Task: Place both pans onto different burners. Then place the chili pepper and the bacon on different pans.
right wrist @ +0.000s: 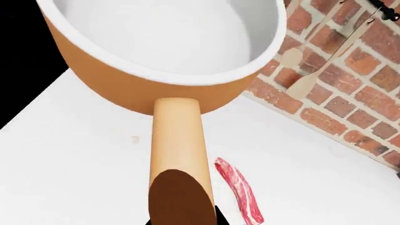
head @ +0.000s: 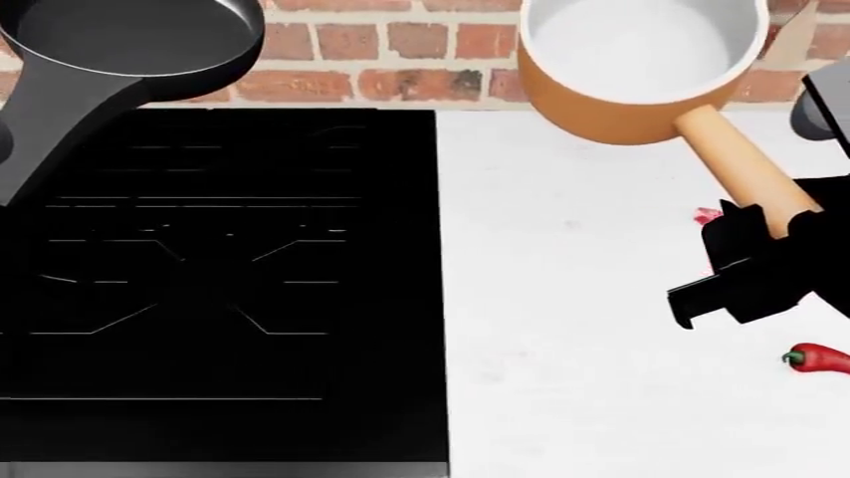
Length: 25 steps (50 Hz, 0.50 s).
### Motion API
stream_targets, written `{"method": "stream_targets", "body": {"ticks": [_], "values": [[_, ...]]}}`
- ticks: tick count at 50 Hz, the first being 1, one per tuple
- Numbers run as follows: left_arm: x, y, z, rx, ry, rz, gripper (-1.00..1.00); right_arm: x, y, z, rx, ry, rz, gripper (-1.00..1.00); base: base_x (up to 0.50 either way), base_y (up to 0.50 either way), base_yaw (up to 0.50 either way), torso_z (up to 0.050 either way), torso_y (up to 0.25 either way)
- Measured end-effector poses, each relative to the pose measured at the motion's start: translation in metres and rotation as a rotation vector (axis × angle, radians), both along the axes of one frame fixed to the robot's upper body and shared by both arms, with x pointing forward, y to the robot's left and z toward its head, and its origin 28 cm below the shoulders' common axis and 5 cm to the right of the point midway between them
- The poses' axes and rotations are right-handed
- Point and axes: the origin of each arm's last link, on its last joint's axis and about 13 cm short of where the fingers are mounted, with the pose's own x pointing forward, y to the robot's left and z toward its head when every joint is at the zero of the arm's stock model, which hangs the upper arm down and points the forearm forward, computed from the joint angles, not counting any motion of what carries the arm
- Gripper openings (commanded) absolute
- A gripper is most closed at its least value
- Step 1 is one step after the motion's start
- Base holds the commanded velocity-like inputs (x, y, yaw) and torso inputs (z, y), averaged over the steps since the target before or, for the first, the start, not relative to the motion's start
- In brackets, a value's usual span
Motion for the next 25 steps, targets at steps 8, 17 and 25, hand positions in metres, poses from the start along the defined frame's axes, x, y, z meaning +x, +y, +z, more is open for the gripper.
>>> {"method": "stream_targets", "body": {"ticks": [8, 17, 25], "values": [[-0.0003, 0.0003, -0.0003, -0.001, 0.001, 0.001, -1.0, 0.0006, 0.0008, -0.001, 0.003, 0.002, 0.012, -1.0, 0.0, 0.5, 0.0, 0.001, 0.005], [-0.0007, 0.0006, -0.0007, -0.001, 0.002, 0.001, -1.0, 0.0007, 0.0014, -0.0029, 0.004, 0.008, 0.021, -1.0, 0.0, 0.5, 0.0, 0.001, 0.004], [-0.0014, 0.001, -0.0009, -0.001, 0.003, 0.003, -1.0, 0.0, 0.0016, -0.0036, 0.003, 0.012, 0.027, -1.0, 0.0, 0.5, 0.0, 0.003, 0.004]]}}
